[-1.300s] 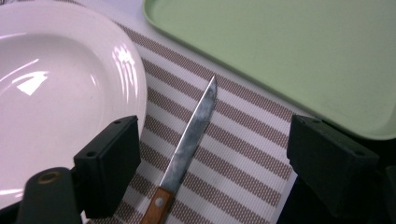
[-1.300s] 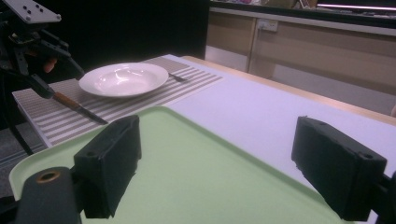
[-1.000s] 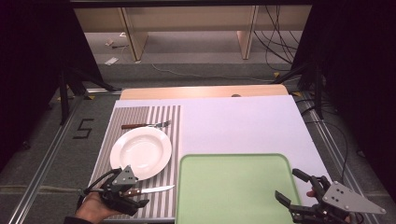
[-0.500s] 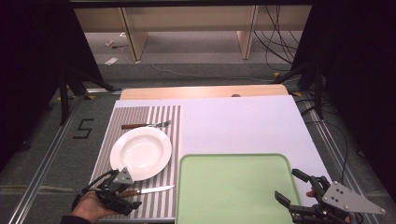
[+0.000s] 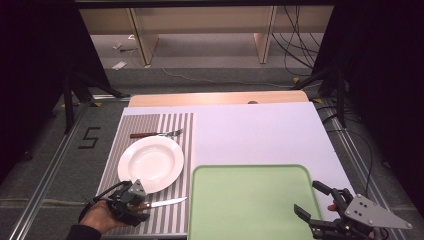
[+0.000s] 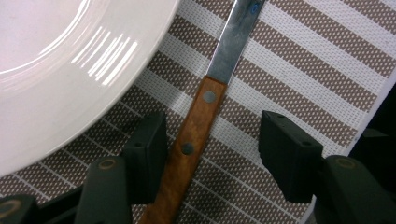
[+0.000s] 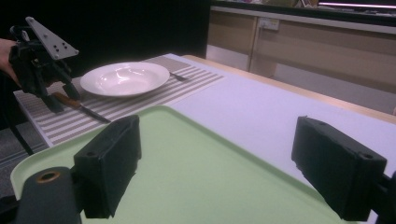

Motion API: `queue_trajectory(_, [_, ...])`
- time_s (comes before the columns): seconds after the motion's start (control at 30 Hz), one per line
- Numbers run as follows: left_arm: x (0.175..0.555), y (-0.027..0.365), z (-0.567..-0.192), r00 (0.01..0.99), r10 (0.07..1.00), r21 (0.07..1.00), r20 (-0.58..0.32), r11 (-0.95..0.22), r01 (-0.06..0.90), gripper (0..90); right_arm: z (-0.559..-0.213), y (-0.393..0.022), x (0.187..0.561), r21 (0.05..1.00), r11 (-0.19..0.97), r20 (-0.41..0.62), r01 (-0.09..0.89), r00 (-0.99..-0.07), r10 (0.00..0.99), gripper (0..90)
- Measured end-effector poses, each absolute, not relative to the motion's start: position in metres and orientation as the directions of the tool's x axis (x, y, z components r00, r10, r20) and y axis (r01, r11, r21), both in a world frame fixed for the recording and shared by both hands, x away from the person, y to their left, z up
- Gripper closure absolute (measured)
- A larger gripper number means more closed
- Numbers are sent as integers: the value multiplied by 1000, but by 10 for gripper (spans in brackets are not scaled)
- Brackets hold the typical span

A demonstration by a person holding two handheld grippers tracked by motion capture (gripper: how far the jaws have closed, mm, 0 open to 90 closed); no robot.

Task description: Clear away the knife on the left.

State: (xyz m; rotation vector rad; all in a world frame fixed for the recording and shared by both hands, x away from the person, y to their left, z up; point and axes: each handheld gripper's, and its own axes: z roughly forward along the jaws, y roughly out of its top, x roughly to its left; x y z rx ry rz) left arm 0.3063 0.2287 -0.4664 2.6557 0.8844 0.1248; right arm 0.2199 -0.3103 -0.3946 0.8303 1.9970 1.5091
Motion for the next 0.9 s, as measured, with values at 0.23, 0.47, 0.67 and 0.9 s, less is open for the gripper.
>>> queue_trajectory(0.23, [309,227,-463,795,606,282,-31,-757,589,731,-395,-311,220,967,195,-28,166,-690,723,169])
queue_trajectory(0.47, [312,224,-462,788,615,257,-39,-756,603,767,-395,-311,220,965,202,-30,170,-690,724,169])
queue_trajectory(0.67, [312,219,-458,790,606,267,-93,-749,606,768,-395,-311,220,965,199,-30,168,-688,725,169])
queue_trajectory(0.9, [310,216,-442,783,609,320,-126,-722,613,768,-395,-311,220,964,203,-31,170,-689,724,169])
